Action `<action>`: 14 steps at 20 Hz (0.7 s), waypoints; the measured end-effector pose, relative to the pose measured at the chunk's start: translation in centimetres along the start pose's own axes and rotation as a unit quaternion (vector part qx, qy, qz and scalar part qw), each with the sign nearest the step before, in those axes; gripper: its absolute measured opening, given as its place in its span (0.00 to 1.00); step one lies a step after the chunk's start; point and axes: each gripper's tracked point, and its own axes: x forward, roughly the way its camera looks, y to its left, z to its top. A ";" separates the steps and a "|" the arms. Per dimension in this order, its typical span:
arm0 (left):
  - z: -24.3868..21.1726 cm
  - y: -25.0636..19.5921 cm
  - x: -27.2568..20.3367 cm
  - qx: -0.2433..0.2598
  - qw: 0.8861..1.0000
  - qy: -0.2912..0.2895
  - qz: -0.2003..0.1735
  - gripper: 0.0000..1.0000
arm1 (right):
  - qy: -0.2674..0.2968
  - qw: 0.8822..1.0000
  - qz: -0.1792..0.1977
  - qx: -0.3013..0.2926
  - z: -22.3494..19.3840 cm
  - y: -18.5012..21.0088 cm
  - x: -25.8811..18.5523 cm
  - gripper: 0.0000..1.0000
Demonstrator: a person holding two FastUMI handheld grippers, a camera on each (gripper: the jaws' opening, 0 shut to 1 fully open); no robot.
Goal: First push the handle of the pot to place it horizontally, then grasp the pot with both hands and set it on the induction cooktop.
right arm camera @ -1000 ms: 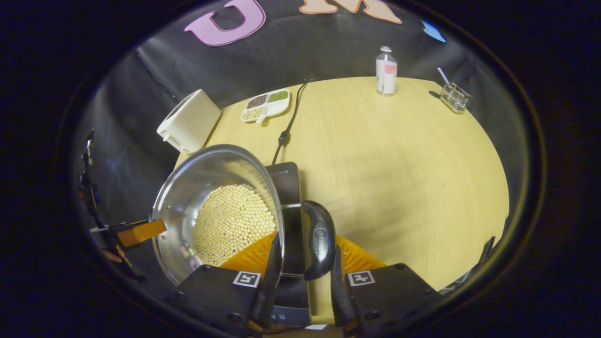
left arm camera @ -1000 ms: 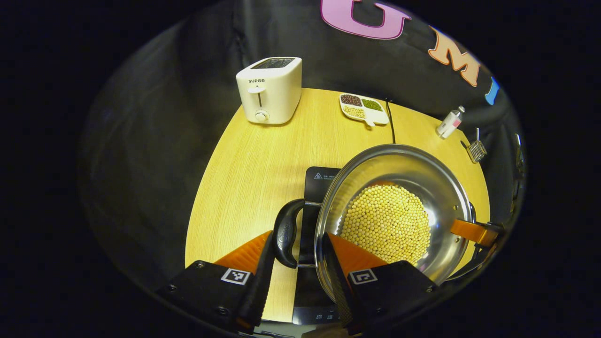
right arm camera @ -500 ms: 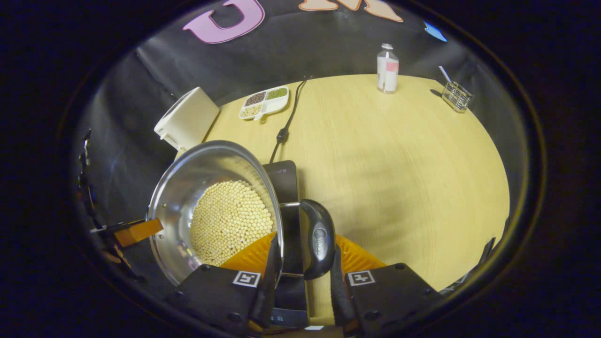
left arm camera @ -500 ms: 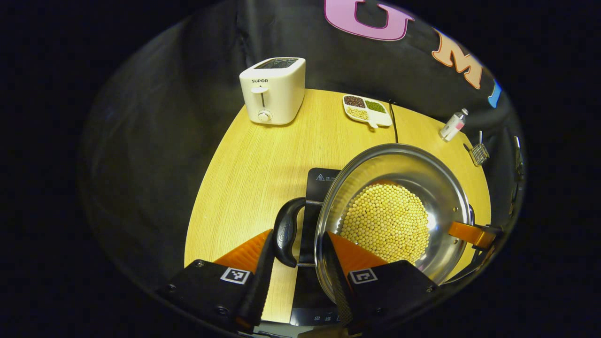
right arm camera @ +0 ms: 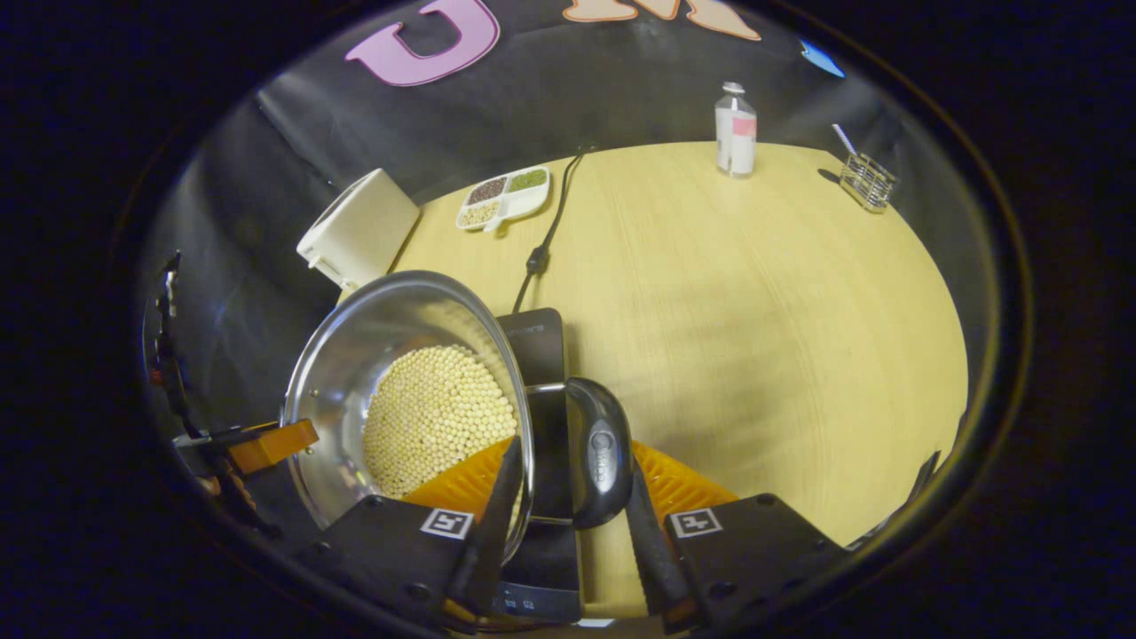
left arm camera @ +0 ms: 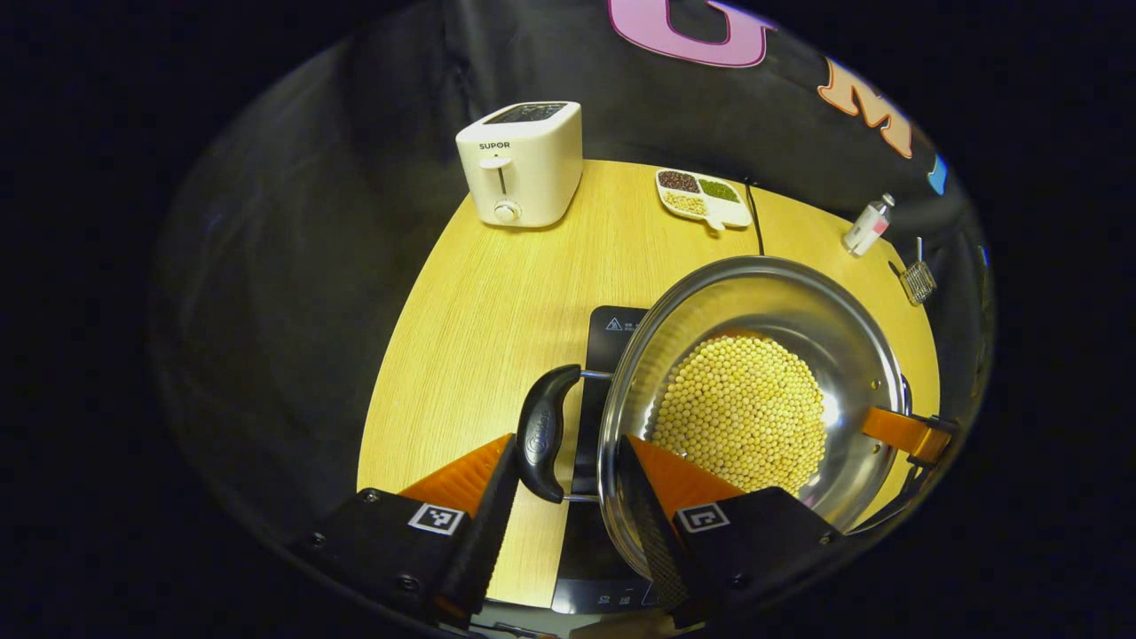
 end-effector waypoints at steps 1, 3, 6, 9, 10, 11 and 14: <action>0.4 0.1 -0.3 -0.002 1.000 -0.011 0.004 0.76 | -0.003 1.000 0.001 0.000 0.2 -0.1 0.0 0.69; 1.4 0.9 -0.9 0.001 0.999 -0.036 0.021 0.86 | -0.012 1.000 0.000 -0.003 0.5 -0.2 -0.2 0.92; 2.6 1.7 -2.2 0.016 0.997 -0.066 0.048 0.99 | -0.026 1.000 0.004 -0.003 1.2 -0.4 -0.8 1.00; 4.4 1.7 -4.5 0.030 0.991 -0.111 0.071 0.99 | -0.062 0.998 0.001 -0.013 2.9 -0.9 -2.3 1.00; 5.1 1.4 -5.3 0.037 0.988 -0.128 0.076 0.99 | -0.078 0.997 0.000 -0.022 3.8 -1.2 -2.9 1.00; 5.7 1.0 -6.3 0.045 0.985 -0.145 0.077 0.99 | -0.096 0.995 -0.002 -0.032 4.6 -1.4 -3.7 1.00; 8.4 -1.8 -9.6 0.047 0.975 -0.209 0.066 0.98 | -0.170 0.983 -0.015 -0.070 8.3 -2.2 -7.4 0.94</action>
